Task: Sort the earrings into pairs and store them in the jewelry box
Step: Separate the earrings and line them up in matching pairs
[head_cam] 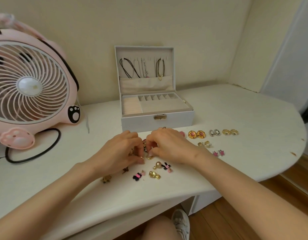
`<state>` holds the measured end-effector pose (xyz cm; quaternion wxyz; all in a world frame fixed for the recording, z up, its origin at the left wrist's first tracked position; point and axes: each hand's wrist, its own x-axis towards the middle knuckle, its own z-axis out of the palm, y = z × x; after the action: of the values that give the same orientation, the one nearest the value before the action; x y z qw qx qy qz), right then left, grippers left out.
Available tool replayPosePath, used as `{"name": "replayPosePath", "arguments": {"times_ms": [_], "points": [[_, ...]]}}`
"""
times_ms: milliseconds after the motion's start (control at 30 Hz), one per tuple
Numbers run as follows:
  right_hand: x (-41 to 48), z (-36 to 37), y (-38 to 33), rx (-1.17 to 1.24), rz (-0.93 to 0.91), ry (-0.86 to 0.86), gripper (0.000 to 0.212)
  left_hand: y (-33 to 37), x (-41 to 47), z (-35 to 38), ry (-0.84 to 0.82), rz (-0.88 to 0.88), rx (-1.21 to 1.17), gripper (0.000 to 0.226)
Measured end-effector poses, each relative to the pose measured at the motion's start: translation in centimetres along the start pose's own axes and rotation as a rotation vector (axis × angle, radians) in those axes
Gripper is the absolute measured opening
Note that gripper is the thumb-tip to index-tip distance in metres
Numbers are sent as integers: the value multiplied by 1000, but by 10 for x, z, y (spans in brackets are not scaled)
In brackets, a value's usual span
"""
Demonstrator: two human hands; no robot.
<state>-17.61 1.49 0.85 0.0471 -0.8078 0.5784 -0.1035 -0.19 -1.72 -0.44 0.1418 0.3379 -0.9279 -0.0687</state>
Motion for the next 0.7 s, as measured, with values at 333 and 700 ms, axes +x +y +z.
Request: {"name": "replayPosePath", "arguments": {"times_ms": [333, 700], "points": [[-8, -11, 0, 102, 18, 32, 7, 8, 3, -12, 70, -89, -176, 6], [-100, -42, 62, 446, 260, 259, 20, 82, 45, 6, 52, 52, -329, 5]]}}
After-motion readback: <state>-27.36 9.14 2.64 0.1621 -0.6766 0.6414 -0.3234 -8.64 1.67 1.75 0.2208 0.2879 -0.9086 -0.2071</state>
